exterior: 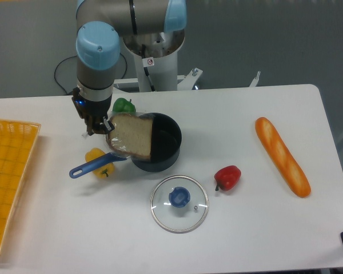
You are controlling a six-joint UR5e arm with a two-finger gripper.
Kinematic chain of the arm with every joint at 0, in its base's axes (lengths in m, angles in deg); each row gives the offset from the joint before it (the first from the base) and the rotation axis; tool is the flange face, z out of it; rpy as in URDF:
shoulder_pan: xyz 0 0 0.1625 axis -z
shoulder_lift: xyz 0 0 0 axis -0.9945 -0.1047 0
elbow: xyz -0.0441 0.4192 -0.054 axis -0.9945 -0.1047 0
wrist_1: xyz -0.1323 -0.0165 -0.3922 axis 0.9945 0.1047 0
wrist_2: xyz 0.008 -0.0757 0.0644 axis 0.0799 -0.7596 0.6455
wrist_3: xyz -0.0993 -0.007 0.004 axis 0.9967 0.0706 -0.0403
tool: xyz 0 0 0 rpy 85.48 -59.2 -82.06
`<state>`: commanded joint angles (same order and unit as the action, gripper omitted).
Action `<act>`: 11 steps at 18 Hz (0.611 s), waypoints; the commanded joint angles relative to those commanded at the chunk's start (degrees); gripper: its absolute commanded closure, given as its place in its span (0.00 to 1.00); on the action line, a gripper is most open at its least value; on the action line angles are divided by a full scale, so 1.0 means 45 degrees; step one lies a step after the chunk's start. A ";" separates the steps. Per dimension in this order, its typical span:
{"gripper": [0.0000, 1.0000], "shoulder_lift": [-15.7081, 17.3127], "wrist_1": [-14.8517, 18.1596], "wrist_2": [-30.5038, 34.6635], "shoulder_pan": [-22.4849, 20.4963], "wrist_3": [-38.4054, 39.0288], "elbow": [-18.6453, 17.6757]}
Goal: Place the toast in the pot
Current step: 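Lower the toast slice into the saucepan, tilting it inside the rim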
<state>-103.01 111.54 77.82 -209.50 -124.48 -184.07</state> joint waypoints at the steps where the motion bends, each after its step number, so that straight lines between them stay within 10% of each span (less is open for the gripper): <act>1: 1.00 0.0019 0.0039 0.0000 -0.0019 -0.0098 -0.0019; 11: 0.96 -0.0097 0.0000 0.0547 0.0039 -0.0860 -0.0039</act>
<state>-103.45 111.54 80.28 -209.32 -128.35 -184.24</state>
